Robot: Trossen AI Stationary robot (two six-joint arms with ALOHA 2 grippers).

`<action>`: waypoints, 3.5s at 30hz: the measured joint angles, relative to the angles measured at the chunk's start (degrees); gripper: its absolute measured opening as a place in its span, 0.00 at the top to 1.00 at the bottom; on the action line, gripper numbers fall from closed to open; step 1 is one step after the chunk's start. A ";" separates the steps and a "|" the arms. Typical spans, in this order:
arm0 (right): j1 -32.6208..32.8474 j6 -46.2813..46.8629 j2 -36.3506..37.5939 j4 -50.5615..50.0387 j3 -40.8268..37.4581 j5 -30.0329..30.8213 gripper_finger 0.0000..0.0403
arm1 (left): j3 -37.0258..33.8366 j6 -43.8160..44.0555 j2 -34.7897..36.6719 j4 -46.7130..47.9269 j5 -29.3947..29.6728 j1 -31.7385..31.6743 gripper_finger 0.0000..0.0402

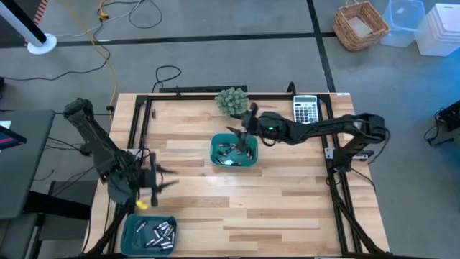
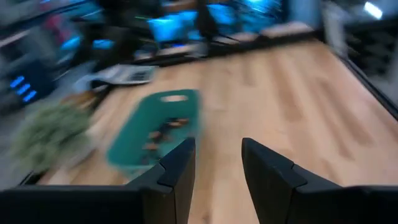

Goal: Sort batteries
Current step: Put the black battery into the green bin

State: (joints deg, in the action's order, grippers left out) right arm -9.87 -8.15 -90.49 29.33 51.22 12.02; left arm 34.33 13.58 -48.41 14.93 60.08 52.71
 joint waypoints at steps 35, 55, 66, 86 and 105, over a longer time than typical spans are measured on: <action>5.38 -5.83 -59.49 -22.99 78.85 -19.11 0.40 | 1.92 21.46 16.82 23.33 20.52 -6.12 0.69; 3.69 -0.60 -61.13 -22.96 82.38 -19.88 0.42 | 1.92 21.07 16.82 23.40 17.64 -5.69 0.69; 1.82 2.31 -43.73 6.68 48.31 -18.92 0.54 | 1.90 20.09 16.92 23.78 18.42 -3.65 0.69; -4.67 3.66 5.08 28.98 -17.48 -3.97 0.55 | 2.20 27.38 3.16 27.97 -6.64 -24.30 0.69; -3.34 6.56 14.44 31.47 -30.77 4.29 0.55 | 6.44 24.84 -4.83 34.61 -19.92 -71.75 0.68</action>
State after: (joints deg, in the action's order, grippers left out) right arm -13.21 -1.59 -76.05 60.79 20.45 16.32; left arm 40.77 38.42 -53.25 49.54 40.16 -19.04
